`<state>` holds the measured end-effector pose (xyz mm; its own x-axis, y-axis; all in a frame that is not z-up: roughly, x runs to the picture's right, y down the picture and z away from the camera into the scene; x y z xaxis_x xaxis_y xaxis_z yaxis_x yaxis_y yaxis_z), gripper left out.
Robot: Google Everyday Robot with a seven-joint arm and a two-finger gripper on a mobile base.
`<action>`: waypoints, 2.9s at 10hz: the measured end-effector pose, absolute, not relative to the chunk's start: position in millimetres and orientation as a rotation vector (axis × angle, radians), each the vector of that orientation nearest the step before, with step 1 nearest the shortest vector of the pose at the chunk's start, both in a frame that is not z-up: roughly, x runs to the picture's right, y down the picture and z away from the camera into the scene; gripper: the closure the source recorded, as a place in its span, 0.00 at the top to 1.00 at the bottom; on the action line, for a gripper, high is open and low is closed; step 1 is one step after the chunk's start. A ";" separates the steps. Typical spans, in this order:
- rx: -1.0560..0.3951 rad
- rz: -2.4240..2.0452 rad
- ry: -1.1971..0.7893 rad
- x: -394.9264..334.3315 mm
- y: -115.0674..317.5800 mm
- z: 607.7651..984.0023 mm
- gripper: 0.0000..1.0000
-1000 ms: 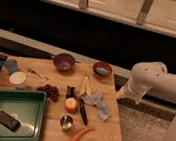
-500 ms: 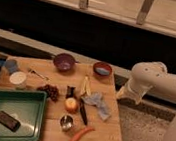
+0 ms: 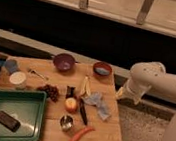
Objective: Place brush in paper cup
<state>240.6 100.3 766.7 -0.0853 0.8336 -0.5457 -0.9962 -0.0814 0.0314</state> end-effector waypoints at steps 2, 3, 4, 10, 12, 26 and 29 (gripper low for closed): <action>-0.496 1.540 0.440 204.6 97.5 773.3 0.68; -0.519 1.506 0.423 182.8 95.2 776.9 0.68; -0.544 1.467 0.402 158.3 92.8 780.5 0.68; -0.678 1.309 0.267 46.7 95.6 781.9 0.68; -0.705 1.300 0.202 17.0 94.4 778.4 0.68; -0.798 1.299 0.370 38.7 172.7 793.6 0.68; -0.854 1.249 0.424 28.0 195.8 807.2 0.68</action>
